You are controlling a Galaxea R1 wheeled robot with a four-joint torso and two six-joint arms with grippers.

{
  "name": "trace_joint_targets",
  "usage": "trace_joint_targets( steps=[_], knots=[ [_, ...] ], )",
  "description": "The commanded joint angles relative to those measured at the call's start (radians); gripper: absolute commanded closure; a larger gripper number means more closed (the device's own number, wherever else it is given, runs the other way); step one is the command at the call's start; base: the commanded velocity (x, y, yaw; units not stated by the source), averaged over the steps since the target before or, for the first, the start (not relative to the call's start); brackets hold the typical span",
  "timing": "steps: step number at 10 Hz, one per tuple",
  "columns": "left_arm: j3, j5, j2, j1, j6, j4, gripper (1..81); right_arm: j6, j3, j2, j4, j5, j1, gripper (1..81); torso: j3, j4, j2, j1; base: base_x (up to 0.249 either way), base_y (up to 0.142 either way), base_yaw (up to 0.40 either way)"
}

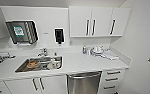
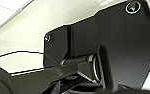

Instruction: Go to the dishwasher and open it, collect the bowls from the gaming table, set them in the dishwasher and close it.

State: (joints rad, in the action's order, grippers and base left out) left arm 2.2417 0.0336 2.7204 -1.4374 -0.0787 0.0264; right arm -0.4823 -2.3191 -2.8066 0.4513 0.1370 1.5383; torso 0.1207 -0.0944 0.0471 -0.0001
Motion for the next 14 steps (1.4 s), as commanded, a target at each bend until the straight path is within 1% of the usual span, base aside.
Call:
trace_joint_targets(
  steps=[1,10,12,14],
  knots=[
    [-0.008,-0.052,-0.016,0.050,-0.003,0.009,1.0,0.001,0.011,0.011,0.009,-0.036,-0.037,1.0,0.000,0.000,0.000,0.000,0.112,0.000,0.000],
    [-0.008,-0.052,-0.014,0.050,-0.003,0.010,1.0,-0.001,0.006,0.011,0.007,-0.033,-0.036,1.0,0.000,0.000,0.000,0.000,0.114,0.000,0.000],
    [-0.008,-0.052,-0.016,0.051,-0.003,0.024,1.0,-0.001,0.006,0.011,0.007,-0.031,-0.034,1.0,0.000,0.000,0.000,0.000,0.115,0.000,0.000],
    [-0.008,-0.052,-0.016,0.050,-0.003,0.026,1.0,-0.001,0.005,0.011,0.006,-0.031,-0.034,1.0,0.000,0.000,0.000,0.000,0.115,0.000,0.000]
  ],
)
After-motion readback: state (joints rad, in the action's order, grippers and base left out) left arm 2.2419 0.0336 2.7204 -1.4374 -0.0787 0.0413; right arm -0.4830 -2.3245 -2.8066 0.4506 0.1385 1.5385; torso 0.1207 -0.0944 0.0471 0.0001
